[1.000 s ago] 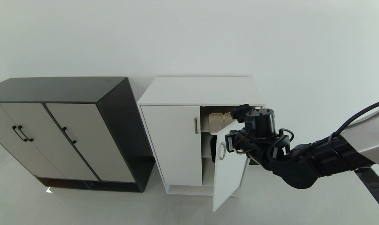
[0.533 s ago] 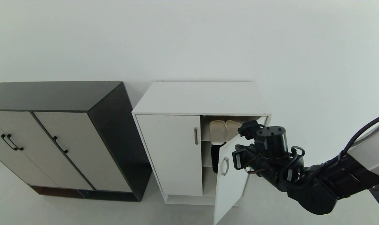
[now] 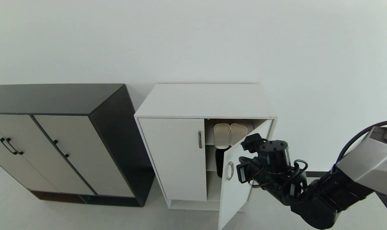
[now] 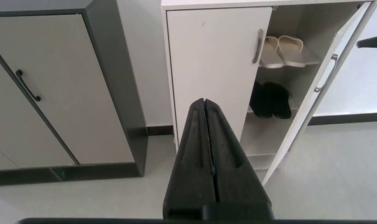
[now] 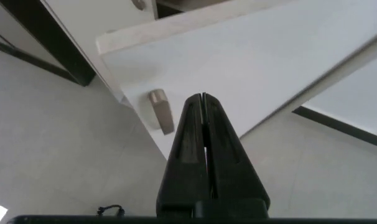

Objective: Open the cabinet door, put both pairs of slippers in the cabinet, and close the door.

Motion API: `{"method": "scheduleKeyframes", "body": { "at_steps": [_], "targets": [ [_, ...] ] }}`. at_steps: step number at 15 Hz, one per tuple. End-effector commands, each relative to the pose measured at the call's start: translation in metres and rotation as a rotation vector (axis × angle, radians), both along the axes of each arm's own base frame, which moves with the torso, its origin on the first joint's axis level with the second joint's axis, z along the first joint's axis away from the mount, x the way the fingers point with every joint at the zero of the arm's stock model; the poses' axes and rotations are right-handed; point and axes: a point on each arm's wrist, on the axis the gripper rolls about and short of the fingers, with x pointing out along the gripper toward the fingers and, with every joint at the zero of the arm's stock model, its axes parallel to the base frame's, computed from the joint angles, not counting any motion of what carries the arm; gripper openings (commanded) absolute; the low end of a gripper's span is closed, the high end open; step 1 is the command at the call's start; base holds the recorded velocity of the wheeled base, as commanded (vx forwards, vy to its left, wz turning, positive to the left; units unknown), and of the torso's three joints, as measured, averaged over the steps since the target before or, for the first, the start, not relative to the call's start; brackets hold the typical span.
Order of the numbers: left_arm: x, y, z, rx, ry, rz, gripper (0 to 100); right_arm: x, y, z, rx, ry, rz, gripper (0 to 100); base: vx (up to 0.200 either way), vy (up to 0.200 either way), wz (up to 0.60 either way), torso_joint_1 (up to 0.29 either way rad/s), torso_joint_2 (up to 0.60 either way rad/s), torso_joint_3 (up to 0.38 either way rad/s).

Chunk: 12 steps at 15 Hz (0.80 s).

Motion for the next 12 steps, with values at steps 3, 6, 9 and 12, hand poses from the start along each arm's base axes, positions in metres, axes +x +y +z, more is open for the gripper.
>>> {"method": "scheduleKeyframes", "body": {
  "at_steps": [3,6,9,12],
  "targets": [
    [0.0,0.0,0.0,0.0,0.001,-0.001,0,0.022,0.014,-0.011,0.01,-0.013,-0.006,0,0.0,0.0,0.0,0.0,0.0,0.0],
    [0.0,0.0,0.0,-0.001,0.001,0.0,0,0.038,0.015,-0.003,0.04,-0.052,-0.029,0,0.0,0.0,0.0,0.0,0.0,0.0],
    [0.0,0.0,0.0,-0.001,0.001,0.0,0,0.059,0.011,-0.008,0.046,-0.065,-0.057,0,0.0,0.0,0.0,0.0,0.0,0.0],
    [0.0,0.0,0.0,-0.001,0.001,0.0,0,0.082,0.013,-0.009,0.062,-0.102,-0.066,0,0.0,0.0,0.0,0.0,0.0,0.0]
  ]
}}
